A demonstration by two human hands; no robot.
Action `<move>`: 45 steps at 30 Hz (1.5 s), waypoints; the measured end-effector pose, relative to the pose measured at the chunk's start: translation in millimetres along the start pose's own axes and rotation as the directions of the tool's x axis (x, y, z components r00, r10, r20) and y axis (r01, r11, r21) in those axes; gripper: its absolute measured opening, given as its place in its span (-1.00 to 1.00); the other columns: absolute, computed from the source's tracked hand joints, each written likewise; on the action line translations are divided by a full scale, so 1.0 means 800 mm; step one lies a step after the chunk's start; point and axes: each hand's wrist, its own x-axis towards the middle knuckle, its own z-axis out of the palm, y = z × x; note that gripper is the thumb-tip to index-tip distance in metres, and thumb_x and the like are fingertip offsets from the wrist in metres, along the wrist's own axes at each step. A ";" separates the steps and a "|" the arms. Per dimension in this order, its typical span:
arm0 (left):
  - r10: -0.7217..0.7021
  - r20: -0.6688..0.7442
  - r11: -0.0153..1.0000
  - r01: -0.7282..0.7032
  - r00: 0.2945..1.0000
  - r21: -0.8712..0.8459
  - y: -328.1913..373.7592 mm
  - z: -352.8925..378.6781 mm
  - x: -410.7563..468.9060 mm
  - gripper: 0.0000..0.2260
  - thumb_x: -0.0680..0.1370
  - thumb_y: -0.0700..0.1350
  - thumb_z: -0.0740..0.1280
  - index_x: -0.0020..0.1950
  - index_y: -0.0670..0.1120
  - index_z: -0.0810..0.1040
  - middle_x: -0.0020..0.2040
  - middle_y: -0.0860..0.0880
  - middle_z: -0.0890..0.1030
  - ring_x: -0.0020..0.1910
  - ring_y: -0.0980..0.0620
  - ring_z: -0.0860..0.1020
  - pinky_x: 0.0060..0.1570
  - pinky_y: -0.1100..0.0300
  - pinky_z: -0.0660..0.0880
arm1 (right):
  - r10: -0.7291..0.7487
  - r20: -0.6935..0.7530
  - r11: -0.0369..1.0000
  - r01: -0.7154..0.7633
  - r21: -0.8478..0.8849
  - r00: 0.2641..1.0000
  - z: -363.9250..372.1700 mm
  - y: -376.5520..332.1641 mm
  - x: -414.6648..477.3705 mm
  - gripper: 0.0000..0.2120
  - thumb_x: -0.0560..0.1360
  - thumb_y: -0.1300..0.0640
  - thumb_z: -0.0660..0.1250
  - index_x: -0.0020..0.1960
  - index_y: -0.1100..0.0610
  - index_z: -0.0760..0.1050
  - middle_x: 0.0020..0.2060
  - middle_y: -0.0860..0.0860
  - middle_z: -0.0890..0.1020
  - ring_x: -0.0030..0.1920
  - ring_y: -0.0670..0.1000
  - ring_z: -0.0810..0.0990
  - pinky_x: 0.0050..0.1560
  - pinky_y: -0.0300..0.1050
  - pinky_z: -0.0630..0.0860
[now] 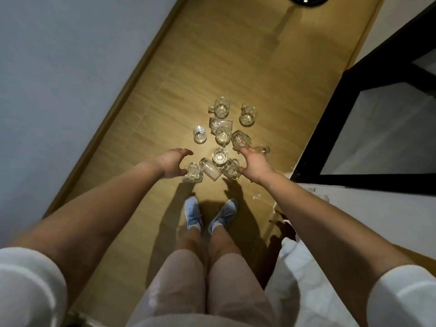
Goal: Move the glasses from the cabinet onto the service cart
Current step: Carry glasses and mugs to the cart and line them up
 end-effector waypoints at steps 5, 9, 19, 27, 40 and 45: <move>-0.023 0.010 0.999 0.022 1.000 0.024 -0.030 0.053 0.050 -0.40 0.50 -0.04 0.39 0.49 -0.04 0.23 0.43 -0.09 0.37 0.36 -0.11 0.37 0.31 0.00 0.35 | 0.026 0.023 1.000 -0.026 0.000 0.999 0.050 0.022 0.049 -0.38 0.51 0.14 0.36 0.49 0.03 0.20 0.45 0.04 0.32 0.42 0.08 0.32 0.36 -0.09 0.28; -0.023 -0.034 0.999 0.021 0.999 -0.036 -0.054 0.102 0.088 -0.41 0.49 -0.04 0.41 0.47 -0.02 0.28 0.42 -0.07 0.40 0.35 -0.10 0.39 0.31 -0.04 0.36 | 0.061 0.010 0.998 -0.062 0.022 0.998 0.090 0.044 0.093 -0.35 0.49 0.12 0.38 0.50 0.08 0.18 0.46 0.05 0.29 0.44 0.08 0.29 0.38 -0.11 0.25; -0.142 -0.046 0.965 0.128 0.989 -0.227 -0.136 0.261 0.166 -0.43 0.48 -0.06 0.41 0.45 -0.06 0.32 0.41 -0.08 0.41 0.37 -0.09 0.39 0.33 0.01 0.34 | 0.079 0.051 0.996 -0.080 0.023 0.996 0.231 0.096 0.205 -0.38 0.48 0.15 0.38 0.48 0.14 0.25 0.43 0.09 0.35 0.42 0.10 0.33 0.37 -0.10 0.28; -0.301 -0.028 0.882 0.267 0.953 -0.389 -0.206 0.372 0.269 -0.32 0.47 -0.01 0.44 0.50 -0.11 0.20 0.43 -0.16 0.37 0.37 -0.14 0.37 0.30 0.03 0.34 | 0.132 0.016 0.991 -0.132 -0.027 0.991 0.347 0.132 0.324 -0.47 0.51 -0.01 0.31 0.45 0.01 0.30 0.38 0.04 0.42 0.36 0.12 0.40 0.32 0.07 0.40; -0.581 0.035 0.619 0.470 0.813 -0.629 -0.245 0.457 0.446 -0.52 0.51 0.03 0.40 0.32 -0.20 0.45 0.22 -0.15 0.57 0.24 -0.14 0.50 0.10 0.13 0.39 | 0.221 -0.015 0.951 -0.219 -0.218 0.975 0.426 0.161 0.461 -0.73 0.57 -0.10 0.21 0.14 0.02 0.53 -0.12 0.04 0.57 -0.13 0.07 0.53 -0.20 -0.14 0.40; -0.551 0.120 0.427 0.403 0.826 -0.810 -0.248 0.458 0.460 -0.88 0.47 -0.21 0.44 -0.07 -0.25 0.65 -0.13 -0.16 0.67 -0.36 0.22 0.62 -0.36 0.41 0.46 | 0.238 -0.060 0.929 -0.245 -0.278 0.969 0.433 0.161 0.473 -0.80 0.61 0.16 0.16 0.05 0.15 0.55 -0.19 0.06 0.56 -0.22 0.06 0.44 -0.22 -0.14 0.37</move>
